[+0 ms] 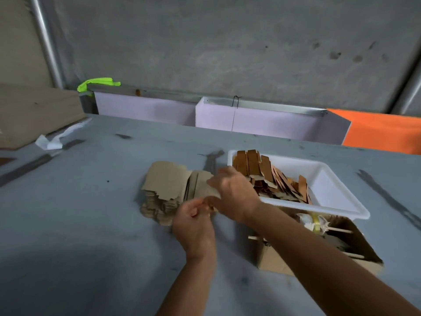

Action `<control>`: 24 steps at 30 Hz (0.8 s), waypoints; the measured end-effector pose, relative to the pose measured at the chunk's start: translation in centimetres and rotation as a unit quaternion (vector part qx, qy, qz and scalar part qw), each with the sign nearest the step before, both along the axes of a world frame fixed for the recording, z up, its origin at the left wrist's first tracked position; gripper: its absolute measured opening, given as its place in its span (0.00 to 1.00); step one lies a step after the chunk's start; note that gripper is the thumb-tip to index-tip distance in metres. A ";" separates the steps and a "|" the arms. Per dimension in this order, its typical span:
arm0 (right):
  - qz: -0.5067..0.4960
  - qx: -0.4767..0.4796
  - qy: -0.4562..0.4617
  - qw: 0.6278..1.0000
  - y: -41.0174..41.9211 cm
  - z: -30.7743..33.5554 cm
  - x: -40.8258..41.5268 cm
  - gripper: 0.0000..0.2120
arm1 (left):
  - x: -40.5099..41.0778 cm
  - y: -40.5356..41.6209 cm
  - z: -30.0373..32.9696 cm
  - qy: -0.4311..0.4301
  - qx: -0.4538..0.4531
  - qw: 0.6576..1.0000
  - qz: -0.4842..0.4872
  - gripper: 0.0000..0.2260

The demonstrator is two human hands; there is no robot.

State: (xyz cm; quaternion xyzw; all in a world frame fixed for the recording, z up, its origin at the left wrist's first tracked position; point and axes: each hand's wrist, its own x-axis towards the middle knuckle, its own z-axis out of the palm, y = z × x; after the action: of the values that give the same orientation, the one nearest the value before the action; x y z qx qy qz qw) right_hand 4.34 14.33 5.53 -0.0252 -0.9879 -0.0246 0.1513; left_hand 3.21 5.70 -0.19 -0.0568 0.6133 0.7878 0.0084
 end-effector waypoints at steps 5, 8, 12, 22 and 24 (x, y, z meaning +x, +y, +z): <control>-0.035 0.149 -0.091 0.984 -2.5 -2.4 -1.8 0.13 | -0.2 -1.9 -0.9 -0.009 0.012 0.999 0.028 0.13; -0.049 0.173 -0.085 0.980 -3.1 -3.5 -1.8 0.08 | -0.1 -2.4 -0.9 -0.004 0.015 0.999 0.032 0.13; -0.034 0.175 -0.051 0.983 -3.7 -4.1 -1.6 0.04 | 0.2 -2.7 -0.9 -0.004 0.029 0.999 0.035 0.14; -0.011 0.135 0.070 0.988 -3.9 -3.6 -1.0 0.11 | 0.4 -2.8 -1.7 -0.016 0.043 0.999 0.025 0.10; -0.011 0.101 0.099 0.990 -3.9 -3.8 -0.6 0.14 | 0.5 -2.8 -1.7 -0.019 0.046 0.998 0.024 0.10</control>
State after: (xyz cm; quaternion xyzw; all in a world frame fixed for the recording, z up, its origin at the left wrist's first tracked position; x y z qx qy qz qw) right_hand 3.73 10.41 1.72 -0.0234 -0.9603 -0.1231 0.2494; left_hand 3.69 2.92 -1.93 -0.0860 0.5745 0.8140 0.0043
